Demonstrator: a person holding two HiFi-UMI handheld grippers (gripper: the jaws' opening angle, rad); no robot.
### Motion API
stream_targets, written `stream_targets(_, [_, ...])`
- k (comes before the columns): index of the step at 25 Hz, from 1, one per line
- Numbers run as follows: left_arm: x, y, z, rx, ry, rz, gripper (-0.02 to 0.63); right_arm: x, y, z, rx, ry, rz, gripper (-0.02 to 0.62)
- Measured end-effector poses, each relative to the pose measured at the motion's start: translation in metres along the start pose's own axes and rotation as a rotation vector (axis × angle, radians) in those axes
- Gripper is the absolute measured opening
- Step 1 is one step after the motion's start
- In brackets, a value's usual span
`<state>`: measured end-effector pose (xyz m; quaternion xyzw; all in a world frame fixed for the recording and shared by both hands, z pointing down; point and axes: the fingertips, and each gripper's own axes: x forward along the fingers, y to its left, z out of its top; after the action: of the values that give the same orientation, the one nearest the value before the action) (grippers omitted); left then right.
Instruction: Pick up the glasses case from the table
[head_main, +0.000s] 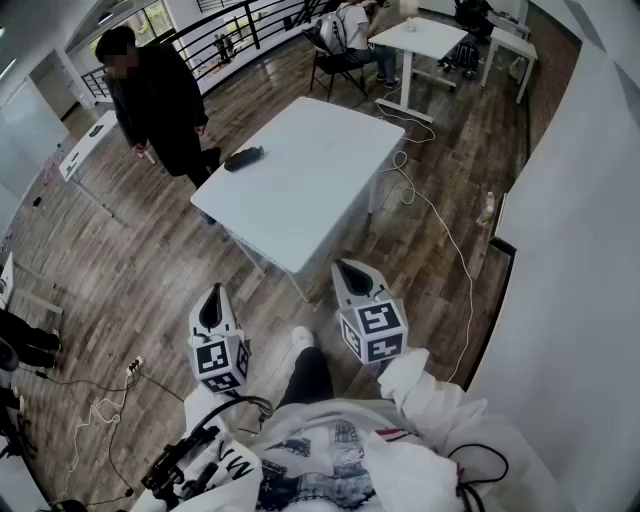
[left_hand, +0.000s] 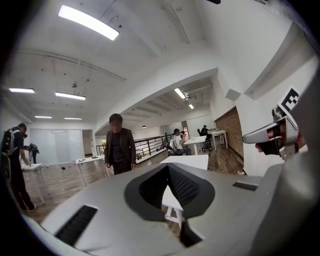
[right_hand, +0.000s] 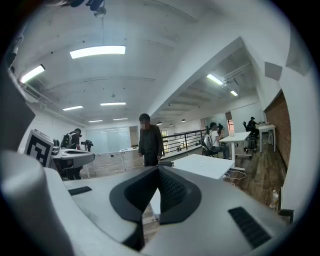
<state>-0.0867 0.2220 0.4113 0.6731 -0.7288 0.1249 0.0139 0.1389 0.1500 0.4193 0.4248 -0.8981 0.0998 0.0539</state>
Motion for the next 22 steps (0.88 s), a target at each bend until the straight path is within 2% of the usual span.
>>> stream_targets(8, [0.138,0.052,-0.004,-0.001,0.002,-0.037,-0.003,0.132,-0.028,0.015,-0.015,0.027,-0.039,0.006])
stream_targets(15, [0.251,0.113,0.002,0.010,0.020,-0.077,-0.003,0.261,-0.032,0.045,-0.021,0.045,-0.046,0.006])
stream_targets(22, [0.326,0.131,-0.004,0.019,0.059,-0.116,-0.003,0.325,-0.051,0.043,0.004,0.096,-0.062,0.006])
